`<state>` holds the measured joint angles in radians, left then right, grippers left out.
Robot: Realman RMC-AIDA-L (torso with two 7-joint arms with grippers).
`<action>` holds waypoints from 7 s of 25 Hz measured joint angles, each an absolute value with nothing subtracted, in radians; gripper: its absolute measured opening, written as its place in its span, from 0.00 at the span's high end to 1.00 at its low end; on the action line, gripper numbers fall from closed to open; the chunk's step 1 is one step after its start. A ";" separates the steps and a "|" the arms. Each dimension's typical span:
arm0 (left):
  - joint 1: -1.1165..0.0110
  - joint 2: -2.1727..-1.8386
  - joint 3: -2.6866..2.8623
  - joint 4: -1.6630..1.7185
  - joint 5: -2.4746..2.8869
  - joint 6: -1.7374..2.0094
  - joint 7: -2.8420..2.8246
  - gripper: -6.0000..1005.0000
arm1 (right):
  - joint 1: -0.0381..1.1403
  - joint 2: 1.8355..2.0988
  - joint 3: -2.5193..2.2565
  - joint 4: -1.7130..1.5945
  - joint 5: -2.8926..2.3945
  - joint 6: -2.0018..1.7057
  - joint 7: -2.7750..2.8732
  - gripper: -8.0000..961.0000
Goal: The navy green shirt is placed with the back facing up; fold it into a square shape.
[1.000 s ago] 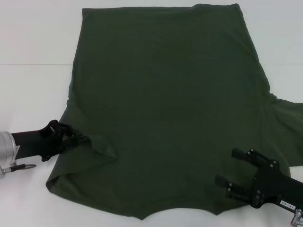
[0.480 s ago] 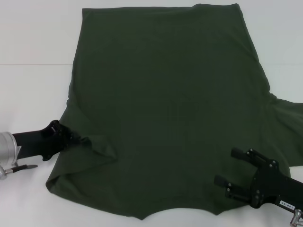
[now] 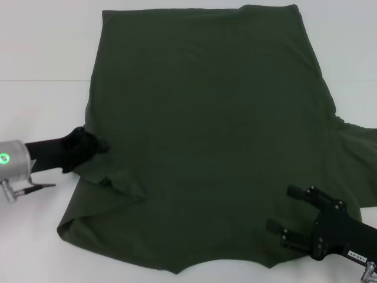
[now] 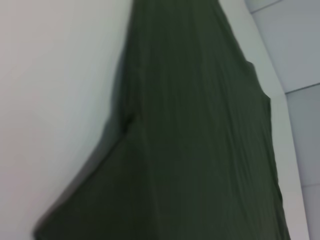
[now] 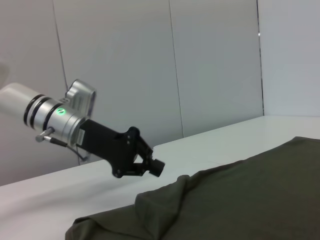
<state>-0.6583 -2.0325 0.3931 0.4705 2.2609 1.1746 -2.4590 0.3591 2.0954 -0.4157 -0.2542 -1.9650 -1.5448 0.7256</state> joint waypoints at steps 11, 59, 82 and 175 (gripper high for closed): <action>-0.647 -2.023 0.377 0.471 2.222 1.189 -2.483 0.95 | 0.356 2.094 -0.416 -0.253 -1.965 -1.552 0.740 0.05; -0.508 -2.072 0.346 0.345 2.062 1.167 -2.640 0.07 | 0.356 2.092 -0.402 -0.255 -1.965 -1.552 0.741 0.05; -0.535 -2.061 0.366 0.345 2.043 1.100 -2.617 0.27 | 0.361 2.093 -0.402 -0.255 -1.965 -1.552 0.741 0.05; -0.368 -2.100 0.618 0.698 2.007 1.609 -1.205 0.09 | 0.357 2.092 -0.402 -0.247 -1.965 -1.567 0.742 0.05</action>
<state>-0.3678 -2.1003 0.6181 0.6984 2.0072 1.6089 -1.2049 0.3572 2.0923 -0.4018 -0.2472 -1.9649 -1.5673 0.7425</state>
